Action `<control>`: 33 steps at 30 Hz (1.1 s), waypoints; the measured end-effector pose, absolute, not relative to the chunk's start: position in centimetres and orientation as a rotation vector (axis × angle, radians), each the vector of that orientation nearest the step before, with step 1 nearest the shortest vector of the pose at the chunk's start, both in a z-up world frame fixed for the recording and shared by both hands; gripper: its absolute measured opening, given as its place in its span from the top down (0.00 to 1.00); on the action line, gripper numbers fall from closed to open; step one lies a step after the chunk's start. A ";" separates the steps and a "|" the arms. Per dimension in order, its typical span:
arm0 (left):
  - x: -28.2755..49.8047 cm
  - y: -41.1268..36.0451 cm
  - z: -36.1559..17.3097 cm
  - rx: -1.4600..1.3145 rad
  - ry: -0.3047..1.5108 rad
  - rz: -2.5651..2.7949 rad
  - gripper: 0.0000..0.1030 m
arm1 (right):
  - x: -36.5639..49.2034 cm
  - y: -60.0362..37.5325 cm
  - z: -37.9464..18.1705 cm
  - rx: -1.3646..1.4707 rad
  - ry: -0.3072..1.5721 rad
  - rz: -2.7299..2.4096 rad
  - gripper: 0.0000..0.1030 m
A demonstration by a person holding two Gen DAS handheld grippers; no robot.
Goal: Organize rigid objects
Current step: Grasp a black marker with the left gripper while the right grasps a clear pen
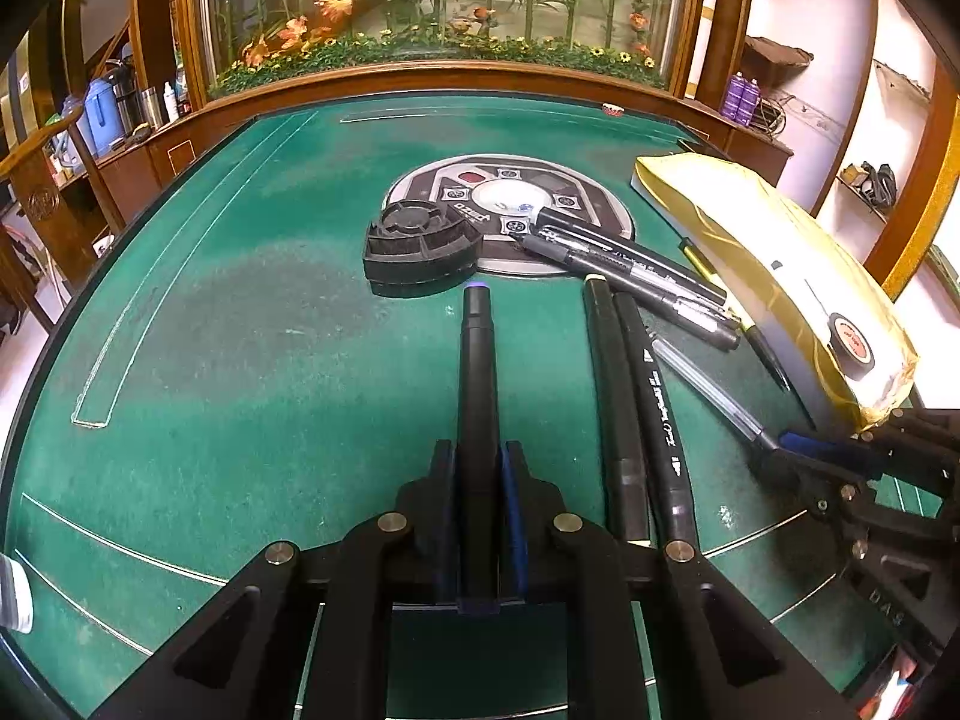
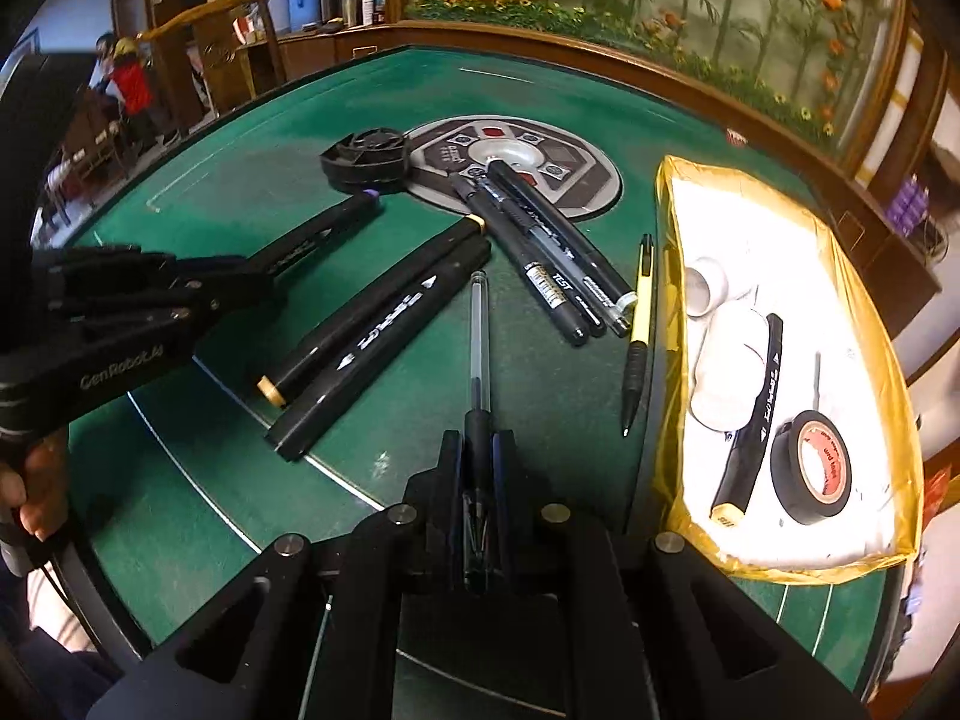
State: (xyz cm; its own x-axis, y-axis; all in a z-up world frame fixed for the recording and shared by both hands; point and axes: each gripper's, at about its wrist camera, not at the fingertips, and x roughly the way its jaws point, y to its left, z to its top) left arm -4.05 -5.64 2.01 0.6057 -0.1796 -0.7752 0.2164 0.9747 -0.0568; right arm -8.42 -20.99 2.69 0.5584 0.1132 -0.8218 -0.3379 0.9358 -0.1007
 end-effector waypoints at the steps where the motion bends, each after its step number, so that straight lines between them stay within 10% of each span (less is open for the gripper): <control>1: -4.1 -5.6 2.0 0.044 0.891 -0.230 0.86 | -8.5 -20.9 2.7 -0.268 0.940 0.268 0.91; 33: -4.7 -5.5 3.0 0.070 0.838 -0.189 0.86 | -8.8 -20.6 1.8 -0.273 0.938 0.275 0.91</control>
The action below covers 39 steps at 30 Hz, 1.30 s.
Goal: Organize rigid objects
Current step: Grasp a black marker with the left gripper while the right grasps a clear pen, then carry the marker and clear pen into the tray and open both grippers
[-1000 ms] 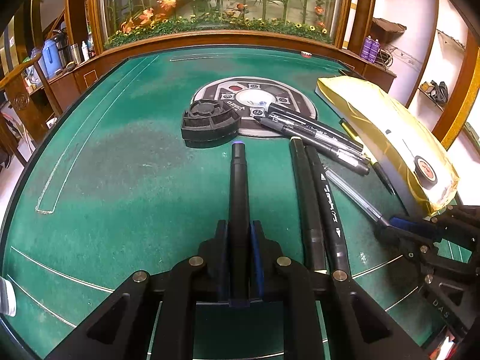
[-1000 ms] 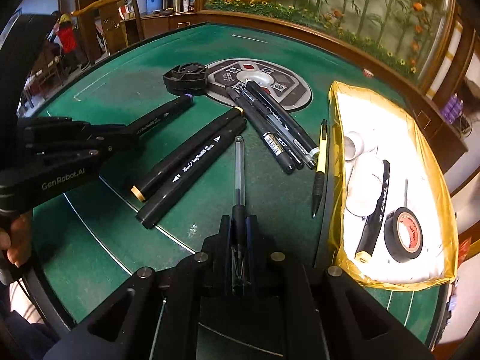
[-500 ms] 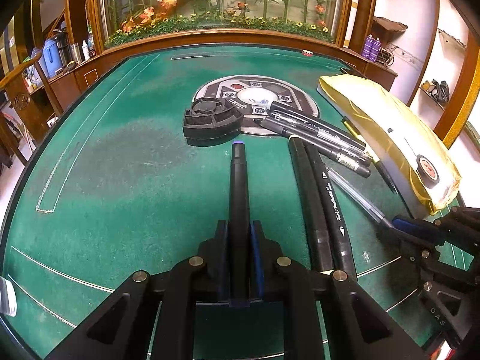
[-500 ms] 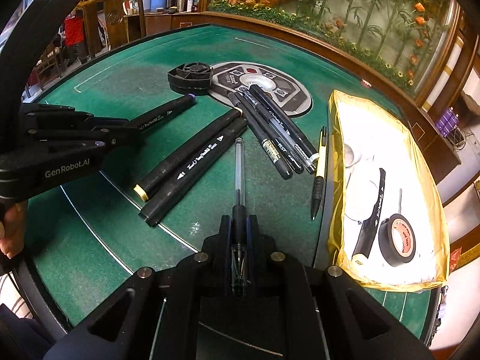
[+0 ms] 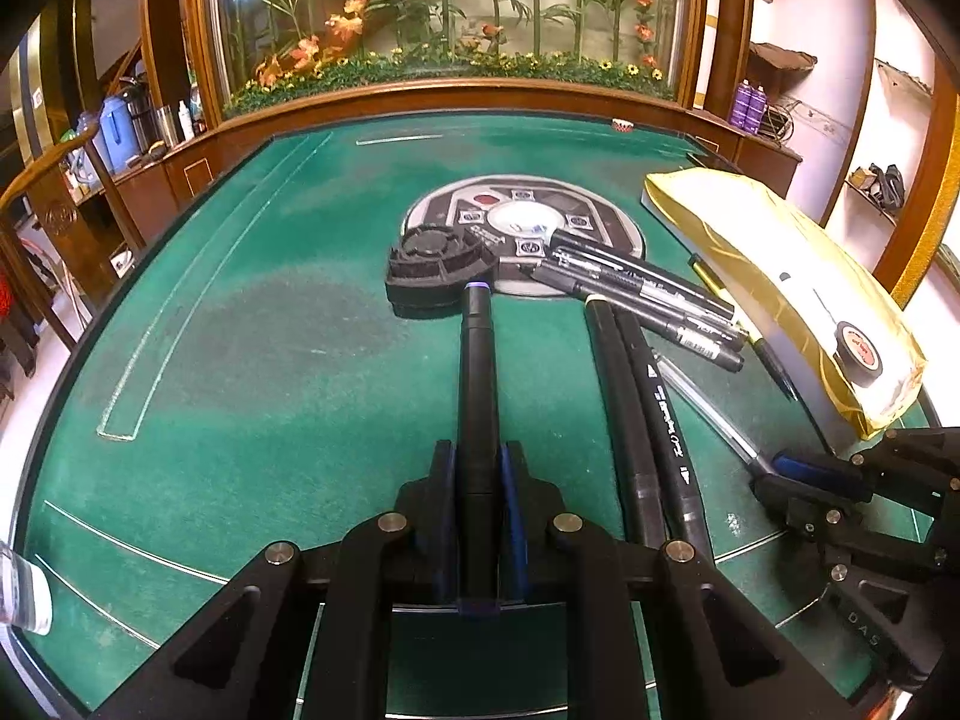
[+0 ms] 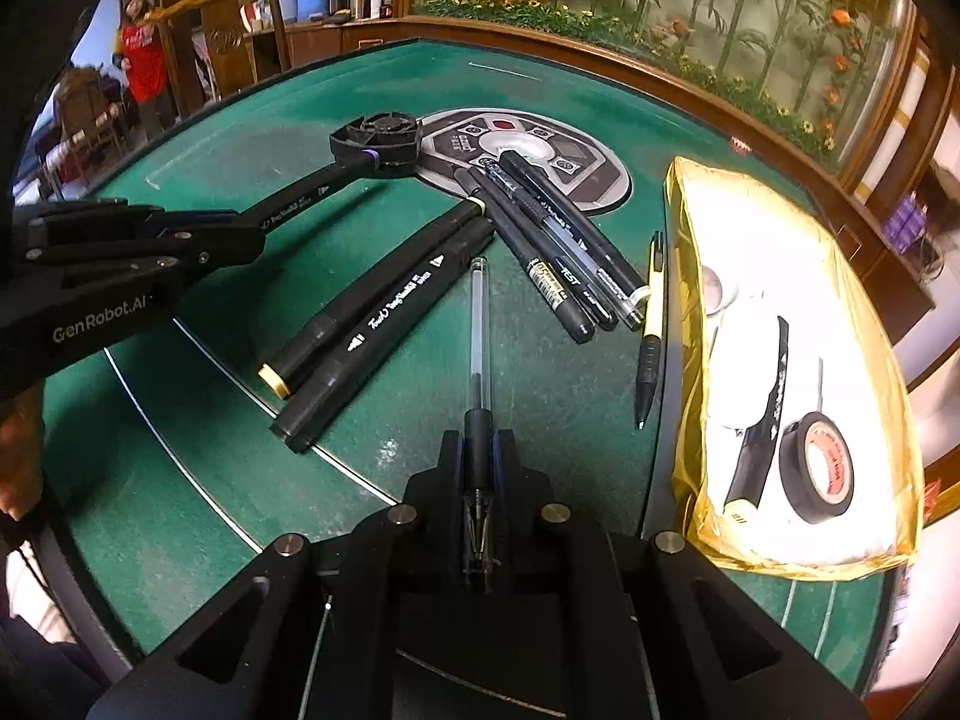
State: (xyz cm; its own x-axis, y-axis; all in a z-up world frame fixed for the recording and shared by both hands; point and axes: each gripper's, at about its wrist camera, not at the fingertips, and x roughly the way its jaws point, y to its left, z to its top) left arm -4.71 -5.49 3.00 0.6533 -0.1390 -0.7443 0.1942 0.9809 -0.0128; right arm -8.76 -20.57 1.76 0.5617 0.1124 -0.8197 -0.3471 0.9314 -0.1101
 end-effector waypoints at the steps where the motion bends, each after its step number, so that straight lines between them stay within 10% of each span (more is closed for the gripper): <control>1: -4.7 -5.4 3.1 0.071 0.835 -0.188 0.86 | -8.8 -20.8 1.9 -0.251 0.939 0.283 0.91; 39: -6.5 -5.5 4.7 0.141 0.758 -0.128 0.85 | -10.2 -22.3 5.3 -0.059 0.895 0.387 0.91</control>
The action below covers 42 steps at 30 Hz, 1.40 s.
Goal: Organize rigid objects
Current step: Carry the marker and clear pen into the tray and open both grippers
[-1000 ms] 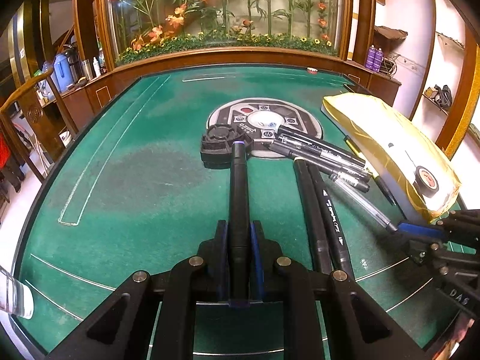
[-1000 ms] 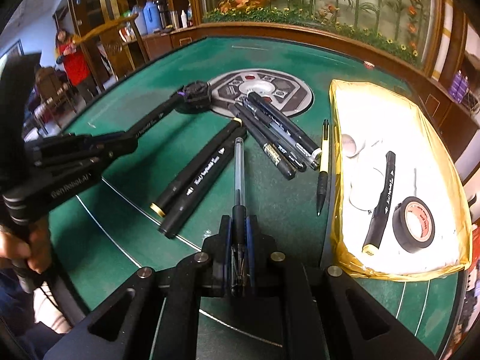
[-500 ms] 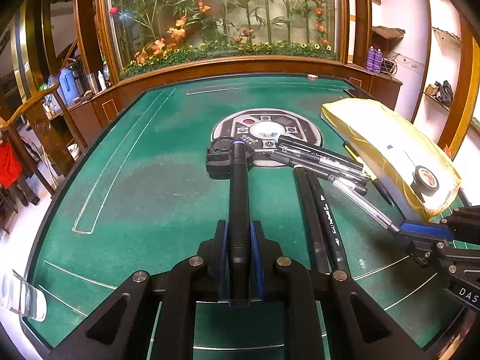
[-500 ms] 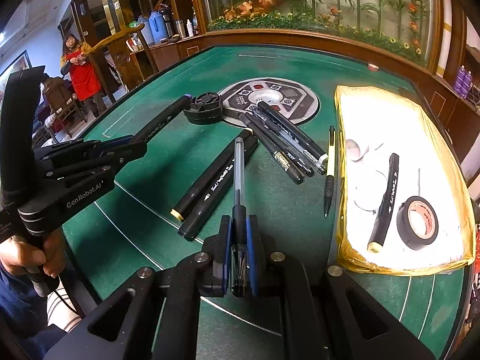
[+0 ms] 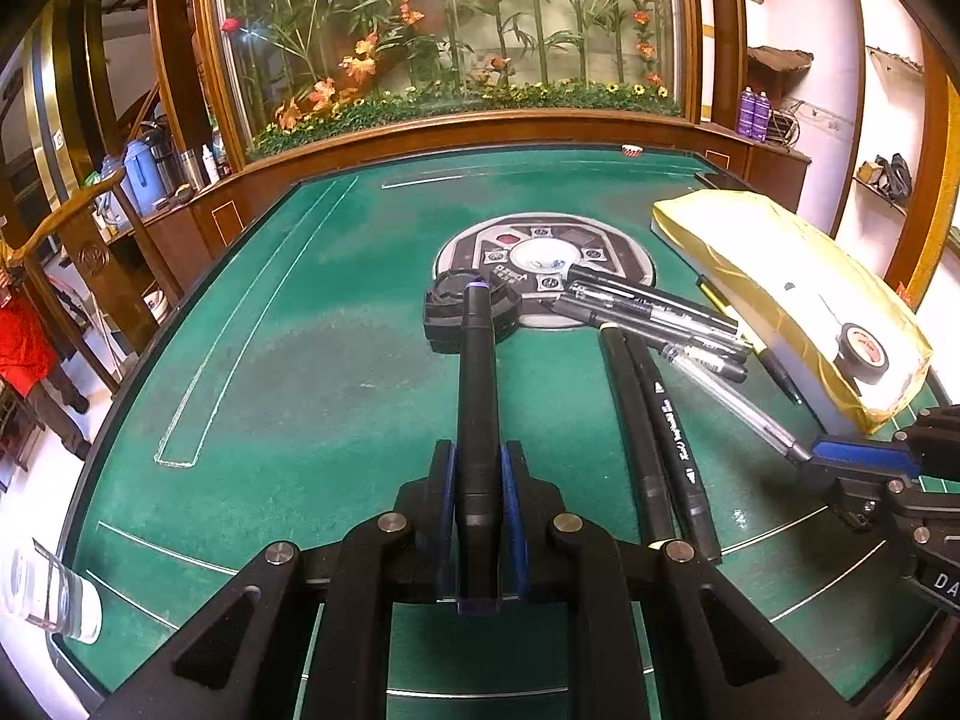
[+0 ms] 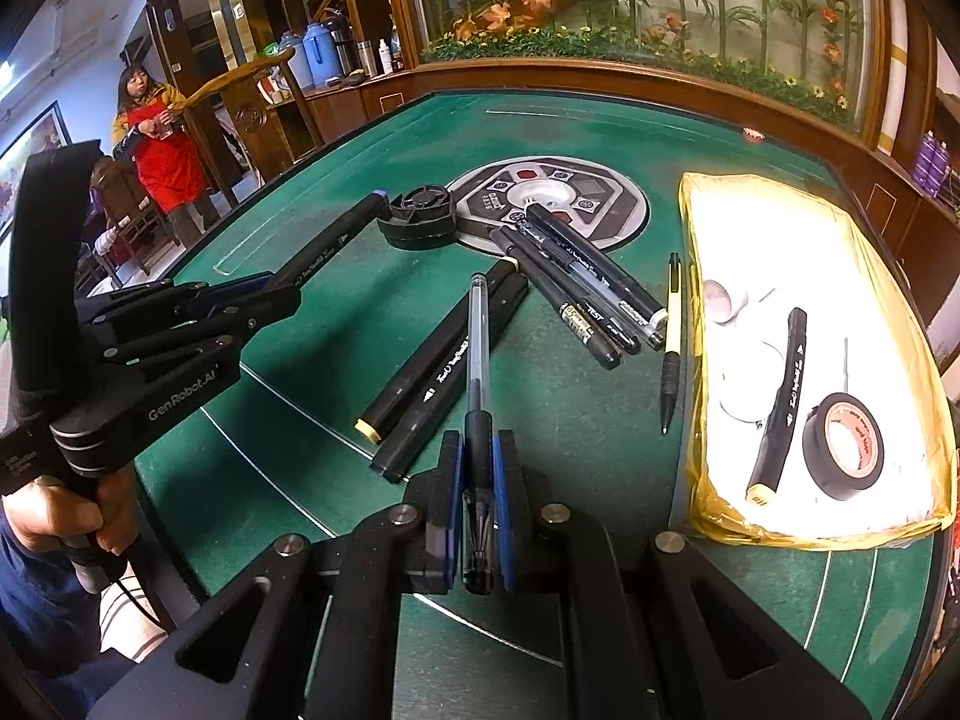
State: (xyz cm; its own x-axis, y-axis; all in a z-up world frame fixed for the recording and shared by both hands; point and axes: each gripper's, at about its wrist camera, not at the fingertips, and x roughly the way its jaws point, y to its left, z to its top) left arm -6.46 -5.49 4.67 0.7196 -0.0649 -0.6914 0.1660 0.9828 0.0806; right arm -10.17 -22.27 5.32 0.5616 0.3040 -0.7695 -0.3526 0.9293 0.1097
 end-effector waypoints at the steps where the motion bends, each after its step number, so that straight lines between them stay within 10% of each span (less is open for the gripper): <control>1: -6.4 -5.4 4.6 0.140 0.760 -0.127 0.85 | -10.1 -22.3 5.3 -0.057 0.895 0.388 0.91; 16: -5.9 -2.8 7.5 -0.038 0.768 -0.228 0.86 | -10.2 -26.1 7.3 0.046 0.826 0.370 0.91; 42: -1.9 -26.4 8.3 -0.007 0.874 -0.573 0.86 | -7.0 -42.1 5.9 0.283 0.799 0.088 0.91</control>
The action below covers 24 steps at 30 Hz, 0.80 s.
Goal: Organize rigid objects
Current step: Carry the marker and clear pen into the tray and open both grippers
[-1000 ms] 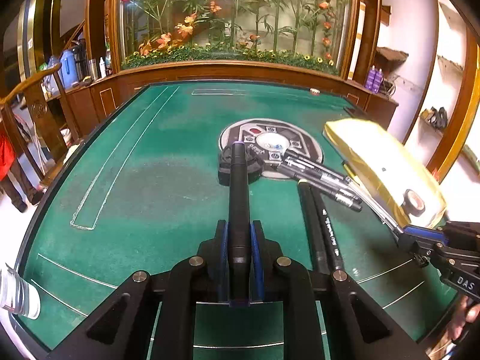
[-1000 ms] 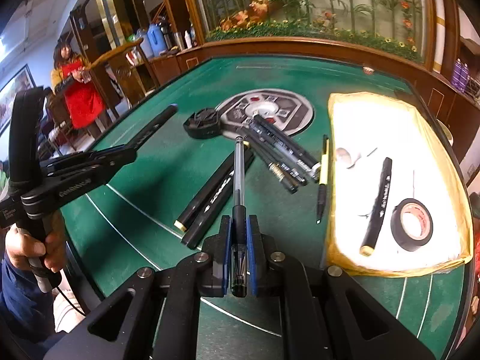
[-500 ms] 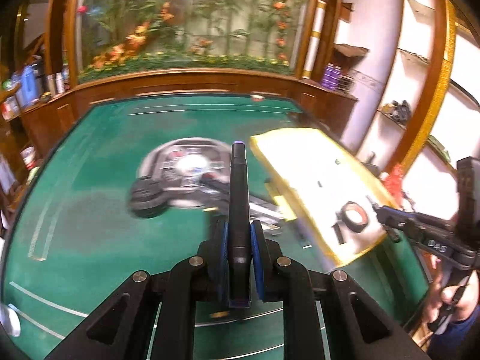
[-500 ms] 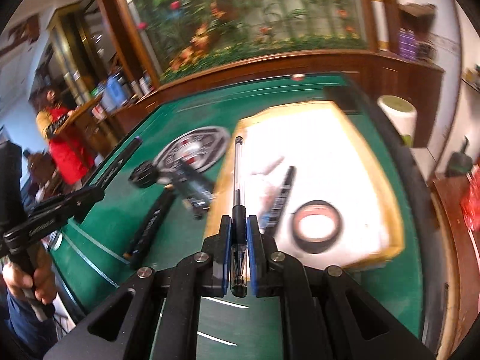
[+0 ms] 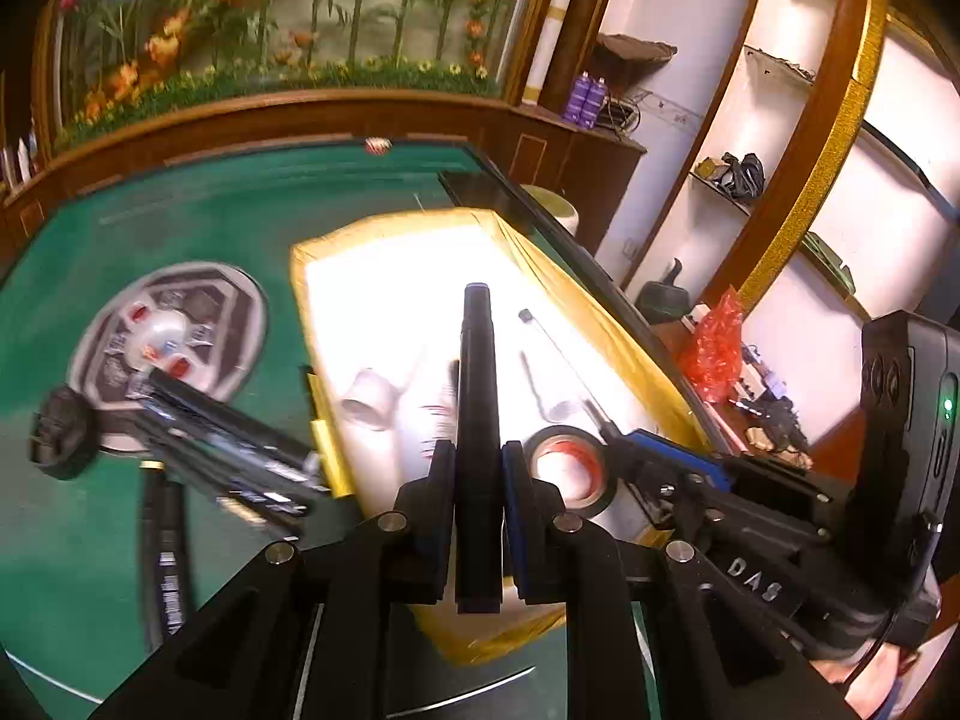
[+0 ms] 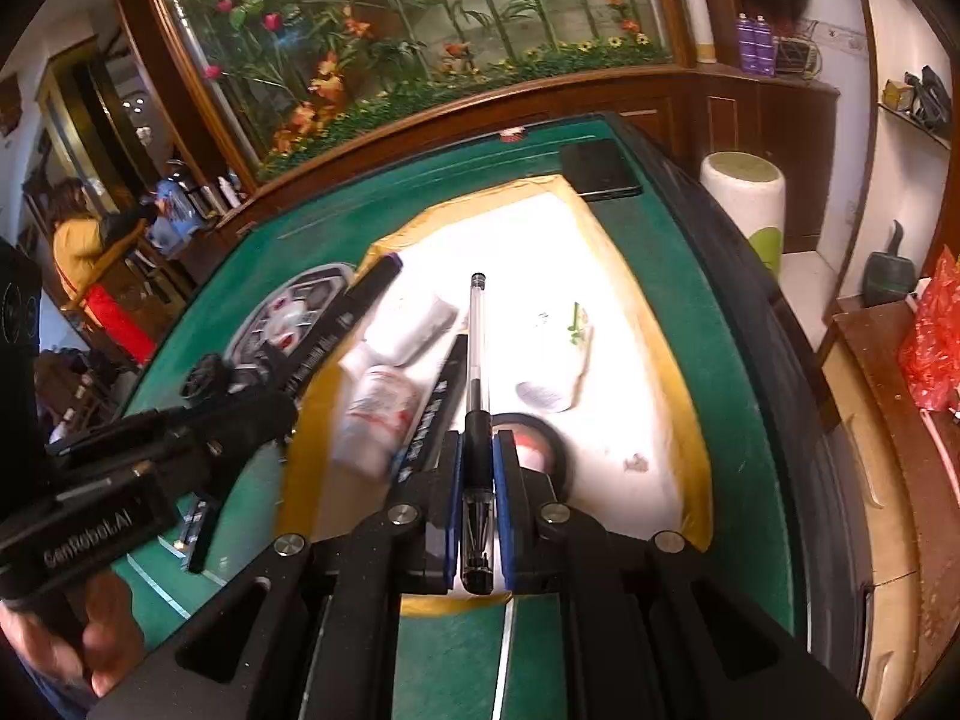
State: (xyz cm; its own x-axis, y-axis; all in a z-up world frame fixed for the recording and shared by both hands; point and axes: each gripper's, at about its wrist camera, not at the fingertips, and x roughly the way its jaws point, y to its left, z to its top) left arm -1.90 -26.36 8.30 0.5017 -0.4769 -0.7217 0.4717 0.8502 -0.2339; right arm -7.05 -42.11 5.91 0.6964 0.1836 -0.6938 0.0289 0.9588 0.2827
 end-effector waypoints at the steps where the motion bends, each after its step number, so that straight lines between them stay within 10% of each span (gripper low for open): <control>1: -1.7 -26.8 8.1 -0.007 0.879 -0.572 0.86 | -6.8 -42.3 5.8 0.284 0.802 0.084 0.91; 24: -3.4 -28.0 6.9 0.110 0.827 -0.559 0.84 | -7.2 -42.1 5.6 0.270 0.800 0.073 0.91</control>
